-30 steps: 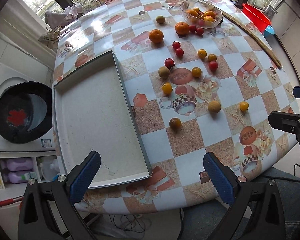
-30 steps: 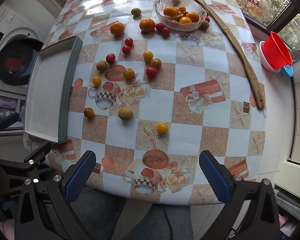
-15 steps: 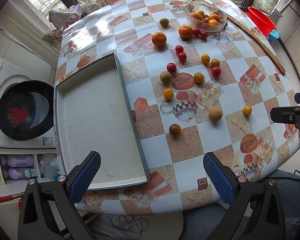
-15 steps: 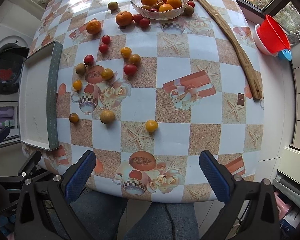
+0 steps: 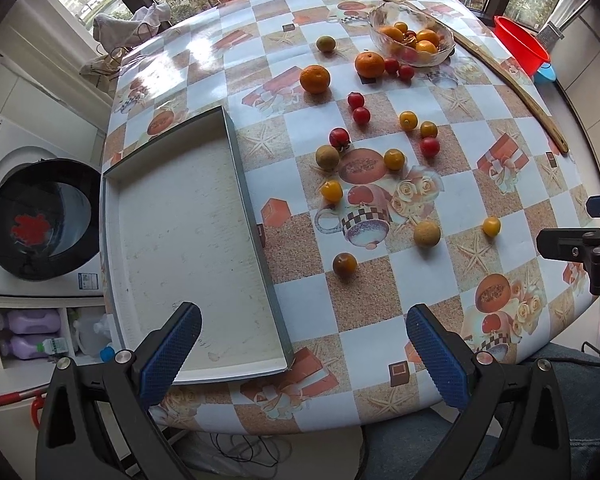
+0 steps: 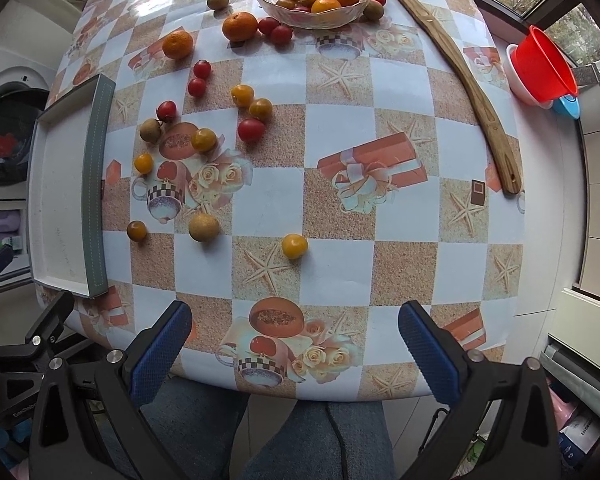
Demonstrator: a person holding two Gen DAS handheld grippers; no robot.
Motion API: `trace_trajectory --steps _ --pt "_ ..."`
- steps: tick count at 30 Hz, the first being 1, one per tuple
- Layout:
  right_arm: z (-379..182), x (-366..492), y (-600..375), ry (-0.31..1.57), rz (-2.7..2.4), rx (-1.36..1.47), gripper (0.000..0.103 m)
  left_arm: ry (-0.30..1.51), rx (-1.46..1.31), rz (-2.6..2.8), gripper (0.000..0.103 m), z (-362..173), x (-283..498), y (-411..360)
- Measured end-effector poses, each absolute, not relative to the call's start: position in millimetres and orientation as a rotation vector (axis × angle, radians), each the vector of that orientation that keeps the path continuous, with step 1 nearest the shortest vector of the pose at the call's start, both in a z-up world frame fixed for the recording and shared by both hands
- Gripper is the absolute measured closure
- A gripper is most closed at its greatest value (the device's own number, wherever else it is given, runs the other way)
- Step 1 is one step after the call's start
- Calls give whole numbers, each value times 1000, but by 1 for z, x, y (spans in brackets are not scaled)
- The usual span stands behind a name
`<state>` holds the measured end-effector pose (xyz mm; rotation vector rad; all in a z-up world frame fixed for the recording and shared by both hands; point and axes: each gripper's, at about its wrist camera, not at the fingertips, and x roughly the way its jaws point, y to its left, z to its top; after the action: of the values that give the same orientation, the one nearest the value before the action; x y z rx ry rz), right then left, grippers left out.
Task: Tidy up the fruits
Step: 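Move both tools back over the table toward the scattered fruits, then grasp the dark orange cherry tomato with the left tool while the right grasps a yellow tomato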
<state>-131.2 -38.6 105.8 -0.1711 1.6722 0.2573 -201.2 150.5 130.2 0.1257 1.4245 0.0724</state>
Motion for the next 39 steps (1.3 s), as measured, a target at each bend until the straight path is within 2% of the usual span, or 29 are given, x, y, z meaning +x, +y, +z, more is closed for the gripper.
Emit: trace_trajectory --steps 18,28,39 --pt "94 -139 -51 1684 232 -107 0 1457 -56 152 0 112 -213 185" --pt "59 -148 -60 1677 198 -51 0 1408 -22 101 0 82 -197 165" --pt "21 -144 -43 1618 205 -138 2 1374 109 35 0 37 -176 138"
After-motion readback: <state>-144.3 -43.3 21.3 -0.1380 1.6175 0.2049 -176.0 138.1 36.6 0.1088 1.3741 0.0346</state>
